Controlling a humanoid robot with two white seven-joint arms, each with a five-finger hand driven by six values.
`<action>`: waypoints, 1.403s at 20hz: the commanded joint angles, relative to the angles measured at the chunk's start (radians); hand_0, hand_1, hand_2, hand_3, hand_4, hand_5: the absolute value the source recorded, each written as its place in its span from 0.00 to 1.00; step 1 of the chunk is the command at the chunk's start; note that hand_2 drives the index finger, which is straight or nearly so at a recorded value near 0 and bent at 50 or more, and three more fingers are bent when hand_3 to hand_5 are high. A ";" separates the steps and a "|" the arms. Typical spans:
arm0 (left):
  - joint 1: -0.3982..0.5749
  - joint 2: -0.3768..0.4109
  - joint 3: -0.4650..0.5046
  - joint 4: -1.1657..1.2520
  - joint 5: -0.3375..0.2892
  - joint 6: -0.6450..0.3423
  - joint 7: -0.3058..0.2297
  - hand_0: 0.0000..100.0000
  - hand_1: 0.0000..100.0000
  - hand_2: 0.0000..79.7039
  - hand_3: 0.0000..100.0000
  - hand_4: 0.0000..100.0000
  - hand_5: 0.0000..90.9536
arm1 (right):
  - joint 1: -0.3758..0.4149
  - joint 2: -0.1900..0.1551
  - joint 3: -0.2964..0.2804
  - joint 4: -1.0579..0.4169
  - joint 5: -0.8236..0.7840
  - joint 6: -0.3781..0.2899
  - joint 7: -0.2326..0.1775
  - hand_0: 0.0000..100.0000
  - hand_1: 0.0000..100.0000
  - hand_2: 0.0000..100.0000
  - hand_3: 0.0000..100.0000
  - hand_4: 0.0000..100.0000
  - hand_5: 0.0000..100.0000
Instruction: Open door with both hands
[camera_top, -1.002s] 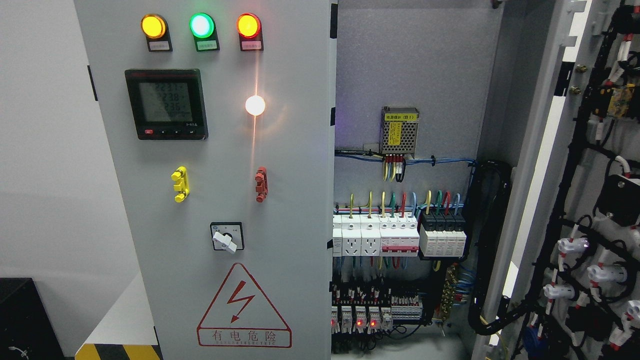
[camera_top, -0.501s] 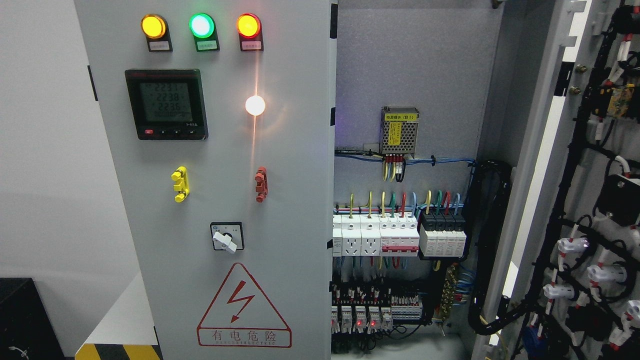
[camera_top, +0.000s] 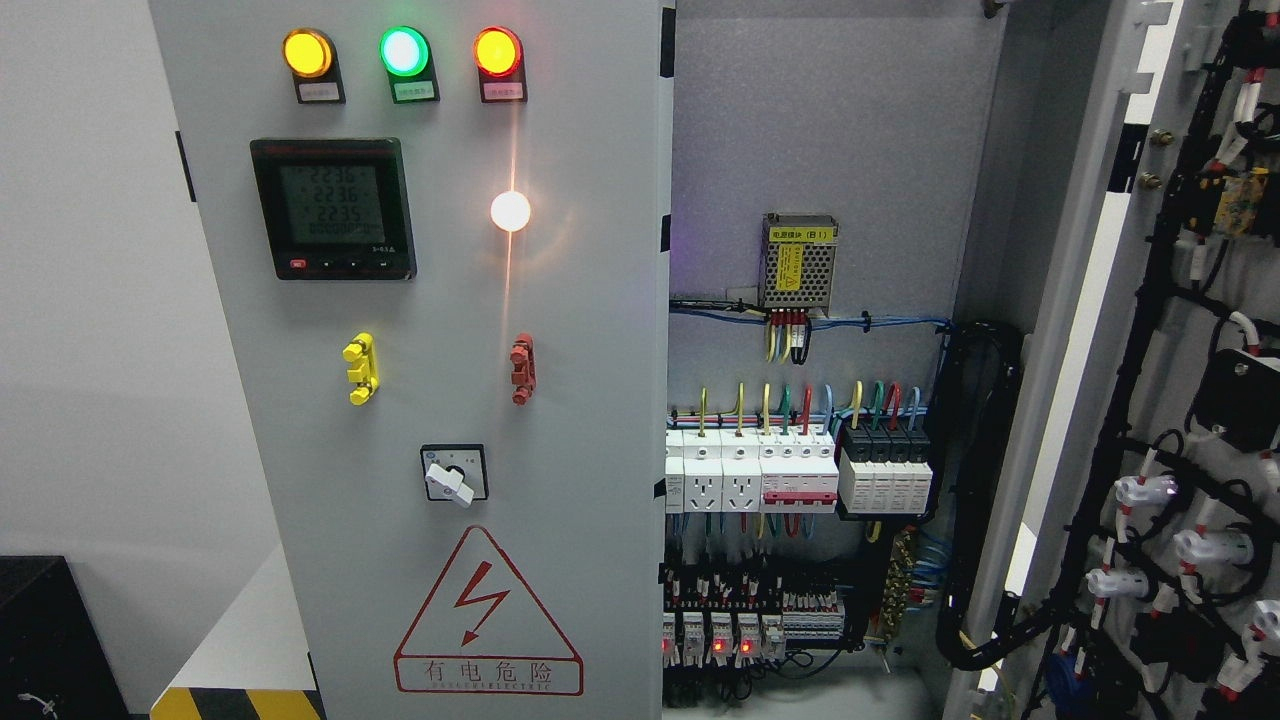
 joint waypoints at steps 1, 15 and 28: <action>0.024 -0.150 0.408 0.243 -0.332 0.008 0.000 0.00 0.00 0.00 0.00 0.00 0.00 | 0.000 0.000 -0.008 0.000 -0.009 0.001 0.000 0.00 0.00 0.00 0.00 0.00 0.00; 0.026 -0.211 0.654 0.323 -0.460 0.008 0.011 0.00 0.00 0.00 0.00 0.00 0.00 | 0.003 0.001 -0.009 -0.020 -0.009 0.000 0.000 0.00 0.00 0.00 0.00 0.00 0.00; 0.026 -0.242 0.647 0.314 -0.456 0.003 0.098 0.00 0.00 0.00 0.00 0.00 0.00 | 0.224 -0.007 0.006 -0.772 -0.012 -0.002 -0.002 0.00 0.00 0.00 0.00 0.00 0.00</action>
